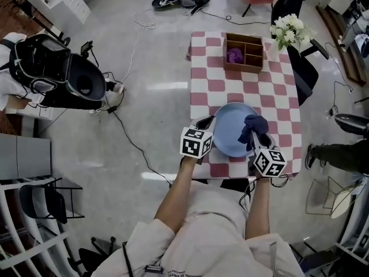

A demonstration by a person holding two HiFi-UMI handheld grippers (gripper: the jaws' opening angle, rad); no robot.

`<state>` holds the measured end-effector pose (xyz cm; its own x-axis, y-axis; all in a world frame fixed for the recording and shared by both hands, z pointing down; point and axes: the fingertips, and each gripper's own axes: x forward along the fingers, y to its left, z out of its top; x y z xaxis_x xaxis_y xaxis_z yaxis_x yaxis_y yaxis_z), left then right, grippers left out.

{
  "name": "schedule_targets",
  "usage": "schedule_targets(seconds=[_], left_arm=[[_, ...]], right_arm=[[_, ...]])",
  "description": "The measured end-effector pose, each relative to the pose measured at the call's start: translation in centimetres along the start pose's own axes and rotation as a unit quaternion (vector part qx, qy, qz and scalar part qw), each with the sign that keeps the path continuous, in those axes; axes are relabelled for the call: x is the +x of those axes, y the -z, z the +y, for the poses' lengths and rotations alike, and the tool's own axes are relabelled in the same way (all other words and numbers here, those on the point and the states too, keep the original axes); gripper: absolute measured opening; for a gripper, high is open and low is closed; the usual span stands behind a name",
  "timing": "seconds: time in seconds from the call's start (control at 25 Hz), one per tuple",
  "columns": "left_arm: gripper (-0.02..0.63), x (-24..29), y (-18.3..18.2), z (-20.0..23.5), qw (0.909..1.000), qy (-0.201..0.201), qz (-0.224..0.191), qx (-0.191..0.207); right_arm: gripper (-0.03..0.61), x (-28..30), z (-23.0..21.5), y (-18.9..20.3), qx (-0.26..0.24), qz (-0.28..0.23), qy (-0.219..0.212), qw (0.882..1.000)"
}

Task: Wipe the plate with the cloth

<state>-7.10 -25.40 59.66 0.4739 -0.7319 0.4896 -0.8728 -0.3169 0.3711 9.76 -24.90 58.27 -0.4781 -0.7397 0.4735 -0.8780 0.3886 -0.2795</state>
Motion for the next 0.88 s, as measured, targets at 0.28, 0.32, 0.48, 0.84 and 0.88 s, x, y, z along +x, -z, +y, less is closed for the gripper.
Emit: schedule_targets(seconds=[0.28, 0.32, 0.48, 0.84, 0.88], left_arm=[[0.012, 2.9, 0.2, 1.3, 0.9995, -0.007, 0.009, -0.03], [0.012, 3.0, 0.3, 1.3, 0.9993, -0.011, 0.012, -0.033], [0.024, 3.3, 1.7, 1.7, 0.9982, -0.029, 0.04, -0.033], [0.11, 5.9, 5.7, 3.7, 0.9854, -0.015, 0.13, -0.109], [0.11, 6.3, 6.0, 3.8, 0.9839, -0.016, 0.14, -0.11]], right_arm=[[0.117, 2.5, -1.7, 1.1, -0.058, 0.056, -0.015, 0.997], [0.115, 3.0, -2.0, 1.1, -0.058, 0.064, -0.021, 0.996], [0.115, 5.0, -2.2, 1.5, -0.06, 0.095, -0.039, 0.993], [0.115, 9.2, -0.4, 2.5, -0.092, 0.122, -0.072, 0.986], [0.115, 9.4, -0.3, 2.7, -0.099, 0.126, -0.074, 0.984]])
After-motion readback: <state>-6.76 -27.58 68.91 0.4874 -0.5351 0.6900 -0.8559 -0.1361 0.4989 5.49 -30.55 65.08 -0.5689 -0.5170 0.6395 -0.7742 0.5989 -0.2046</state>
